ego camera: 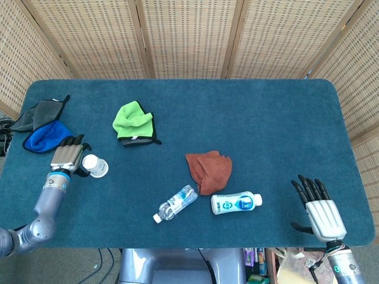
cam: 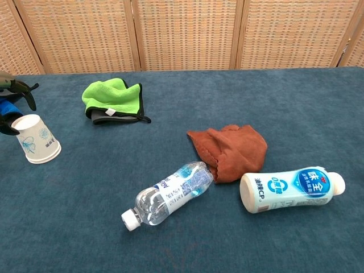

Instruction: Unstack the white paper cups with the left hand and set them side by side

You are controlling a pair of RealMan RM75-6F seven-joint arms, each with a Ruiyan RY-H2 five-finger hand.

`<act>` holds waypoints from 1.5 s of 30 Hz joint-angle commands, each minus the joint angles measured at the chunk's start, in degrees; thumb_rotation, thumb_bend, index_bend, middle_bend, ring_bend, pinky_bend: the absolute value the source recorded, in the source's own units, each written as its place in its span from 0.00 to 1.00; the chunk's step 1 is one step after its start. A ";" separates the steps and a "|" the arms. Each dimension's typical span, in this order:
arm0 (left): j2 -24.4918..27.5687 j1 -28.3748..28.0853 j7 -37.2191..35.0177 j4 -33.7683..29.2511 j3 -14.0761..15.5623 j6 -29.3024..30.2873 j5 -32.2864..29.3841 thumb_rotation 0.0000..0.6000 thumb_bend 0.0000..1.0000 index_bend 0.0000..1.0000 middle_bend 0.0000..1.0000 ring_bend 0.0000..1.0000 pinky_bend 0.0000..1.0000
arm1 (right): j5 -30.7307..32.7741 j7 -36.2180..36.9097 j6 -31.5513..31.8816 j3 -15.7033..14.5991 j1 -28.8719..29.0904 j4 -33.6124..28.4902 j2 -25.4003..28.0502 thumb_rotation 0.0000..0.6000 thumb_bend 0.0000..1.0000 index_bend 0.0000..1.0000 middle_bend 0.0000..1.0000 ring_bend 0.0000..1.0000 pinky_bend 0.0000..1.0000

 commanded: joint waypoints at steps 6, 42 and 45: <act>-0.79 -0.58 -0.22 0.59 0.49 0.63 -0.11 1.00 0.24 0.30 0.00 0.00 0.00 | -0.04 0.17 0.13 0.01 -0.01 0.08 0.01 1.00 0.09 0.00 0.00 0.00 0.00; -1.11 -1.54 -2.09 0.91 1.01 2.41 0.32 1.00 0.24 0.41 0.00 0.00 0.00 | 0.03 0.19 0.27 -0.06 -0.03 0.13 0.02 1.00 0.09 0.00 0.00 0.00 0.00; -0.12 -1.51 -2.31 -0.49 0.72 2.94 0.87 1.00 0.24 0.41 0.00 0.00 0.00 | 0.01 0.19 0.29 -0.06 -0.03 0.11 0.05 1.00 0.09 0.00 0.00 0.00 0.00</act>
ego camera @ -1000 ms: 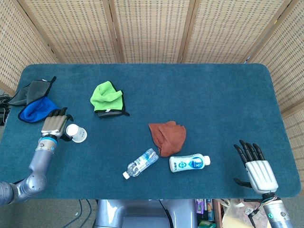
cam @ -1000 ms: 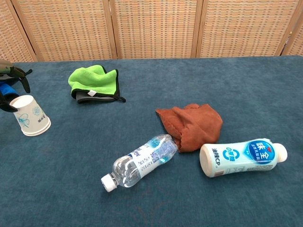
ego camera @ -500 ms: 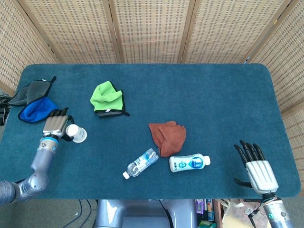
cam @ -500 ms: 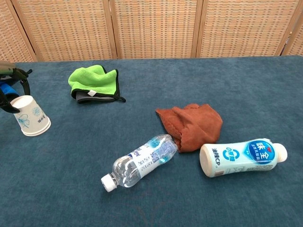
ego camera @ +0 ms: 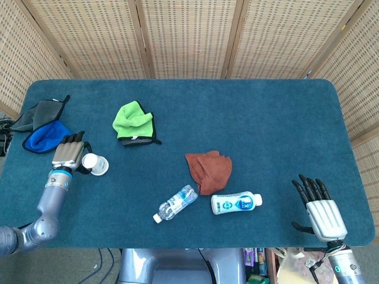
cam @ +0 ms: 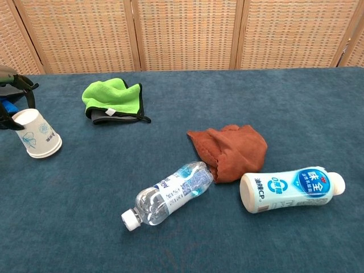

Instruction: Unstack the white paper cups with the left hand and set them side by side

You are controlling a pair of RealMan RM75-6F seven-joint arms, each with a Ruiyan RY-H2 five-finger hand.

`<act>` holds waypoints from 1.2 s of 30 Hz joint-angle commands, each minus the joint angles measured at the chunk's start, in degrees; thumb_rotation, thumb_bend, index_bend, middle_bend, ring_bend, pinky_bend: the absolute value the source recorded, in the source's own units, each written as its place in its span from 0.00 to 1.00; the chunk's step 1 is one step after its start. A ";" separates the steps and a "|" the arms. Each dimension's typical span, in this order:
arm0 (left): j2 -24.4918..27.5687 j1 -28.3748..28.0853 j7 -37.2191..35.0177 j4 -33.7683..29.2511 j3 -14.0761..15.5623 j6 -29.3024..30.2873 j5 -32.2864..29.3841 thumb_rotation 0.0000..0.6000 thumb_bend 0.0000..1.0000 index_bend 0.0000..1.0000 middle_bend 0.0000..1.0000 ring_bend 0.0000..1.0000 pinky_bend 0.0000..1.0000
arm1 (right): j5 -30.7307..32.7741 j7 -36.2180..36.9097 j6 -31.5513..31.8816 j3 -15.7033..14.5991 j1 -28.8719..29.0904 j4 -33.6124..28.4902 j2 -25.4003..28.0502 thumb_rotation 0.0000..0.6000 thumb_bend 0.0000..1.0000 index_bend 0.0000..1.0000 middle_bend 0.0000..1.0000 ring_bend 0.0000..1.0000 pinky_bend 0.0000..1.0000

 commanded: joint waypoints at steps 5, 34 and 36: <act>2.33 -0.02 -0.73 -3.06 -0.86 0.74 0.52 1.00 0.24 0.41 0.00 0.00 0.00 | -0.04 0.10 0.17 0.03 -0.05 -0.11 0.10 1.00 0.09 0.00 0.00 0.00 0.00; 5.86 -1.62 -1.16 -6.40 -0.06 -1.51 -2.22 1.00 0.24 0.41 0.00 0.00 0.00 | -0.09 0.38 0.20 0.01 -0.04 -0.13 0.20 1.00 0.09 0.00 0.00 0.00 0.00; 5.89 -1.70 -1.24 -6.42 0.01 -1.53 -2.23 1.00 0.24 0.41 0.00 0.00 0.00 | -0.09 0.36 0.22 0.01 -0.05 -0.14 0.21 1.00 0.09 0.00 0.00 0.00 0.00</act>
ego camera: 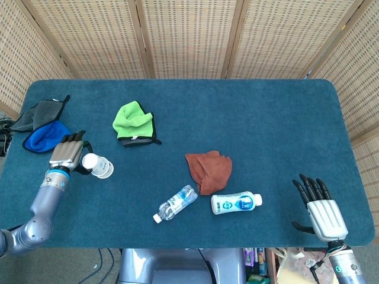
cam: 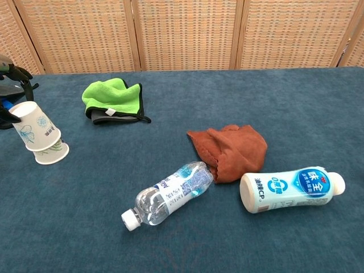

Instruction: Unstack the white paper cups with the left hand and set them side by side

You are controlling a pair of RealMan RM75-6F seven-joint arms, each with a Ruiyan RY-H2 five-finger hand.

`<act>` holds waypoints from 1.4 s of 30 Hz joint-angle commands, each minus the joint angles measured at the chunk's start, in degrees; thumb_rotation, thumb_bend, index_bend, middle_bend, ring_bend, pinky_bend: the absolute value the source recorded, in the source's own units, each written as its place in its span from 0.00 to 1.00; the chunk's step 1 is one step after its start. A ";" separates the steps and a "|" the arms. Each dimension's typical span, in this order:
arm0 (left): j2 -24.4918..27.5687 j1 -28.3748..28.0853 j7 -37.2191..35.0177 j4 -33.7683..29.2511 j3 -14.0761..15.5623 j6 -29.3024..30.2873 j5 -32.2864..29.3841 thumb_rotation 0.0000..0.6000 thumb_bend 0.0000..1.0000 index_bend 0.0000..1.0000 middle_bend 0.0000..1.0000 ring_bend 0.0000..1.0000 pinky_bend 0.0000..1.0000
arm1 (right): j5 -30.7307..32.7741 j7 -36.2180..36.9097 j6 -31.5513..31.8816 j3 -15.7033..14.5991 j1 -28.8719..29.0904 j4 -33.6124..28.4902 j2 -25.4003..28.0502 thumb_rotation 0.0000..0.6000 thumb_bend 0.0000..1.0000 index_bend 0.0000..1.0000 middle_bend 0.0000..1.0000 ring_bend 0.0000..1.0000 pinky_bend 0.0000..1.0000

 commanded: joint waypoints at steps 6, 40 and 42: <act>1.49 -0.21 -0.77 -1.41 -0.44 0.53 0.61 1.00 0.24 0.41 0.00 0.00 0.00 | 0.13 -0.02 -0.08 0.01 0.01 0.04 0.00 1.00 0.09 0.00 0.00 0.00 0.00; 14.09 9.20 -11.60 -0.73 4.57 -7.12 14.18 1.00 0.24 0.41 0.00 0.00 0.00 | 0.13 -1.75 -0.15 -0.13 -0.02 -0.10 -0.64 1.00 0.09 0.00 0.00 0.00 0.00; 9.94 9.67 -11.71 3.00 5.47 -7.65 14.81 1.00 0.24 0.41 0.00 0.00 0.00 | 0.32 -1.66 -0.35 -0.08 0.05 0.01 -0.66 1.00 0.09 0.00 0.00 0.00 0.00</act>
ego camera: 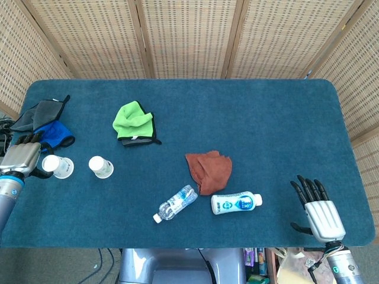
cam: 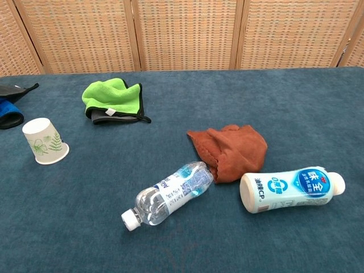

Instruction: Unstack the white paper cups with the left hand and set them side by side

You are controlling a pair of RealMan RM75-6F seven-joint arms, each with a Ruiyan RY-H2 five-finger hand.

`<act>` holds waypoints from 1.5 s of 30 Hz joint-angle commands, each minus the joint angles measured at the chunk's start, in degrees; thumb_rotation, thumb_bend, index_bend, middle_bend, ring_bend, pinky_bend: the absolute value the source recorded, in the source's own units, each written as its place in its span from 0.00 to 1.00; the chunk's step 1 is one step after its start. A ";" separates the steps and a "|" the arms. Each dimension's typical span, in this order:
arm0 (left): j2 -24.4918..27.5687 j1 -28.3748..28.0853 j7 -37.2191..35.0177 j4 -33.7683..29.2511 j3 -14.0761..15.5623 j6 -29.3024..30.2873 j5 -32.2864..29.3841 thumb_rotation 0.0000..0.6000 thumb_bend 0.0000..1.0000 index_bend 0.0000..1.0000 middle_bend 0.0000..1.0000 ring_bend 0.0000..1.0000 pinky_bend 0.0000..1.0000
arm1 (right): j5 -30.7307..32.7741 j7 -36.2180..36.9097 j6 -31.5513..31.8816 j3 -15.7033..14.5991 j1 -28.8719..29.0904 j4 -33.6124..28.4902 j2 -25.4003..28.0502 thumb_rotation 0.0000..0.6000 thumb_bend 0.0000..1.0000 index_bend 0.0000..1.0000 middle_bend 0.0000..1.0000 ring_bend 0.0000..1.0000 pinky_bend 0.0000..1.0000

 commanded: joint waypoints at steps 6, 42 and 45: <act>-12.13 1.22 -1.01 11.08 1.83 -0.90 1.51 1.00 0.24 0.41 0.00 0.00 0.00 | 0.20 0.27 -0.11 0.11 0.07 0.20 0.01 1.00 0.09 0.00 0.00 0.00 0.00; -16.68 23.93 -14.77 2.08 2.64 35.63 41.33 1.00 0.24 0.00 0.00 0.00 0.00 | -1.05 -0.04 0.92 0.16 0.09 0.59 -0.75 1.00 0.09 0.00 0.00 0.00 0.00; -21.23 26.95 -12.43 5.99 4.03 40.19 44.67 1.00 0.24 0.00 0.00 0.00 0.00 | -1.31 -0.13 1.10 0.15 0.09 0.91 -1.05 1.00 0.09 0.00 0.00 0.00 0.00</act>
